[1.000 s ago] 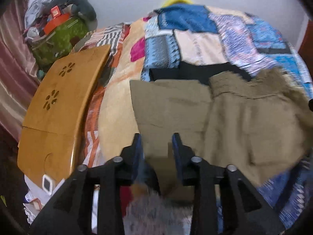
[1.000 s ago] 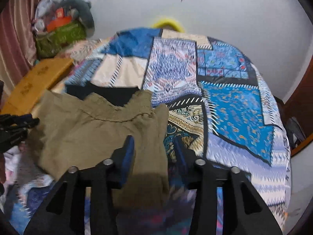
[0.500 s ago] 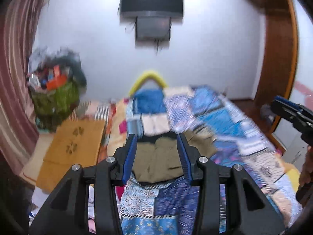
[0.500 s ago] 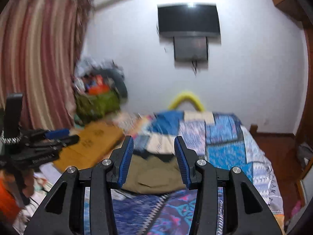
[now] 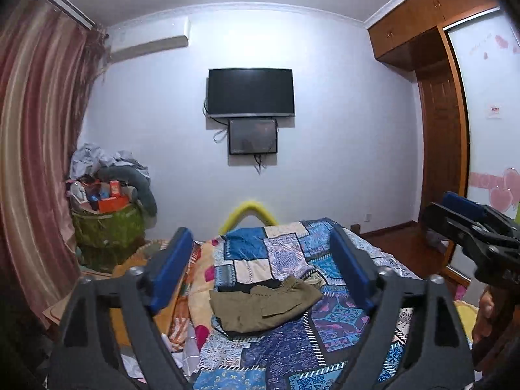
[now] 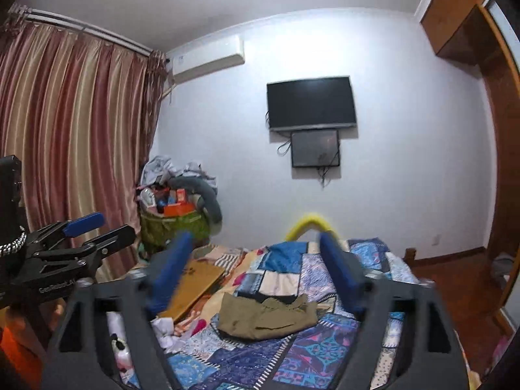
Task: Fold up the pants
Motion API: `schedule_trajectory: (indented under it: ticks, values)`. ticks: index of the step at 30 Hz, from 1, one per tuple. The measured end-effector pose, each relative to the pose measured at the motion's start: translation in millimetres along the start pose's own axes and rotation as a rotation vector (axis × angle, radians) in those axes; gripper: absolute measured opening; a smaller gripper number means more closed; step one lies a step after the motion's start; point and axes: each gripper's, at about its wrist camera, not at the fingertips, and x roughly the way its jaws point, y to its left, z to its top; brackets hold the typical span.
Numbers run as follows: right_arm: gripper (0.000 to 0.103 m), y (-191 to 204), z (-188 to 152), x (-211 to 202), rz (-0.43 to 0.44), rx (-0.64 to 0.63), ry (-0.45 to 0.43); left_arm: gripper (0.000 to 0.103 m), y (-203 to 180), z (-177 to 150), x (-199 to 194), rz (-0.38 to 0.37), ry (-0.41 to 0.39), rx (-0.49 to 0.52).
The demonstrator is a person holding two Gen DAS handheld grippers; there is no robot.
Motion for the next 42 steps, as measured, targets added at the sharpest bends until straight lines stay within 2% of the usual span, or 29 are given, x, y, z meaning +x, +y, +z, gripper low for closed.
schedule_trajectory:
  ticks: [4,5,11,42]
  values:
    - [0.103,-4,-1,4,-0.007,0.009,0.003,0.099,0,-1,-10,-0.002,-0.018,-0.015]
    - [0.103,-4,-1,4,-0.005,0.015,0.002,0.102,1,-1,-12,-0.004,-0.017,-0.017]
    - [0.103,-6,-8,4,-0.022,0.045,0.03,0.103,-2,-6,-17,-0.016,-0.004,-0.025]
    - [0.103,-10,-23,-9,-0.072,0.065,0.066,0.103,-8,-22,-1,-0.039,0.039,-0.019]
